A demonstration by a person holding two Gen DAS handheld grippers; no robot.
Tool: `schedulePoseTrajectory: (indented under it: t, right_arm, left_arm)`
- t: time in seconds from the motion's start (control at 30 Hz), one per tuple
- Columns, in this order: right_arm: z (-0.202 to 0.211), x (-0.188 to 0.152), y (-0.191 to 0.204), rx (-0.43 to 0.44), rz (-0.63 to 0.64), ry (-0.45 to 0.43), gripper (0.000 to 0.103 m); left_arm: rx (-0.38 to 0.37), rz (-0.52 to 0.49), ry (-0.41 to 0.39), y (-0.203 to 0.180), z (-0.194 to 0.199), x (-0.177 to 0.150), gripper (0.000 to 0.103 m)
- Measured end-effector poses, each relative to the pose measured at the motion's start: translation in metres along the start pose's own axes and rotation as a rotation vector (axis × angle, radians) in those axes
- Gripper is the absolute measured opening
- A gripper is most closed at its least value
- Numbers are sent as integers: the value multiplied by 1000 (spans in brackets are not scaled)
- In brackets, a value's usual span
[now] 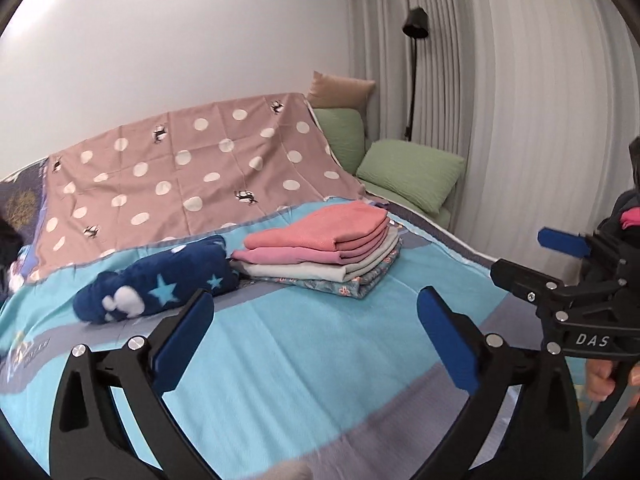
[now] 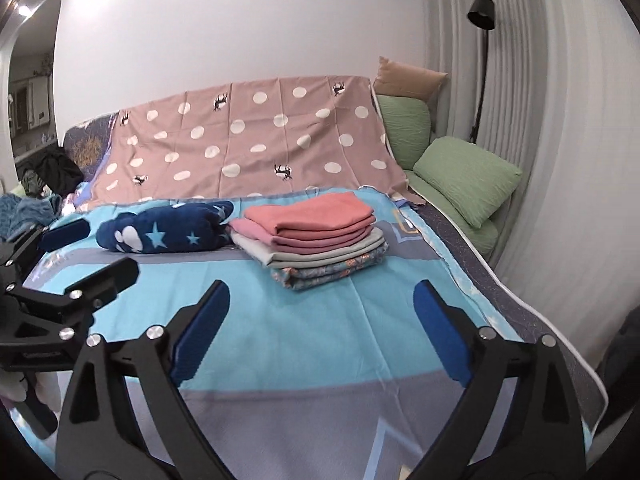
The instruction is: Fold small clothes
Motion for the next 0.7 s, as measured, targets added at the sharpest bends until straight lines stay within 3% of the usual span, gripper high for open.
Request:
schedulePoseTrajectory:
  t: [0.2, 0.7]
  right_arm:
    - [37, -18, 3, 0, -17, 8, 96]
    - [78, -51, 17, 31, -7, 52, 97]
  left_arm:
    - [170, 31, -2, 3, 57, -23, 102]
    - [161, 31, -9, -13, 124, -48, 102]
Point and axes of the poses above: each gripper's, at about its wrist camera, not at the fingertips, and z roughly against the way its jaws point, y to its left, x to its top, the point moved 7 cm from there along -z, roughly the way its jaws point, and after that the axes turned 8 degrees about -x, right-handed, at the moved point
